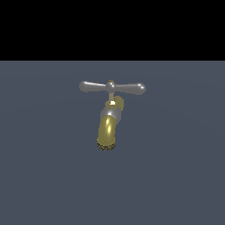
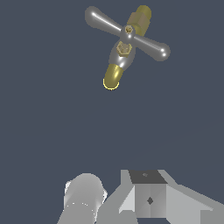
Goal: Turn on the faucet by rotating a designated handle.
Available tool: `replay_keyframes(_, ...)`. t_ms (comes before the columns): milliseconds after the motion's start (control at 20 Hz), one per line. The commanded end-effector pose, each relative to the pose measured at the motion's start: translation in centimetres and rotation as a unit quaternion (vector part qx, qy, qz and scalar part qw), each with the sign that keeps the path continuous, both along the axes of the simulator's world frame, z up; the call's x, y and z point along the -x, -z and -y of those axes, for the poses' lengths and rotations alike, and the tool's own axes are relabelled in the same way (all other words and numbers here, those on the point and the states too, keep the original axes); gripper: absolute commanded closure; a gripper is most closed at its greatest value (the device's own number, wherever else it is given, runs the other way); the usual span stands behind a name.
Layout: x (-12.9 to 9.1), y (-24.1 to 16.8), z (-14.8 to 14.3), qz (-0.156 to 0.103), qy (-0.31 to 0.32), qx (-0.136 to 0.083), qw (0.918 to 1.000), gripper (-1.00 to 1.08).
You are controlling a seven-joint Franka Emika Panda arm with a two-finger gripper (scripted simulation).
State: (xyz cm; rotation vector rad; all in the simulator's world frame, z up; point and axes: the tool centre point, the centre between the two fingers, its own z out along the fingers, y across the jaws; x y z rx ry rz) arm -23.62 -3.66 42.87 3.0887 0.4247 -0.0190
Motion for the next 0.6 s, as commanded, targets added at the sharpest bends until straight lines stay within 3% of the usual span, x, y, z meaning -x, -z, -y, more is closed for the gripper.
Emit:
replay_keyframes(0,-0.6,1.2,0.7,0.0,-0.03,0.0,0.9996,1.08)
replay_keyframes(550,-3.8,6.6,3.6,-0.001,-0.16,-0.003,0.9872,1.08)
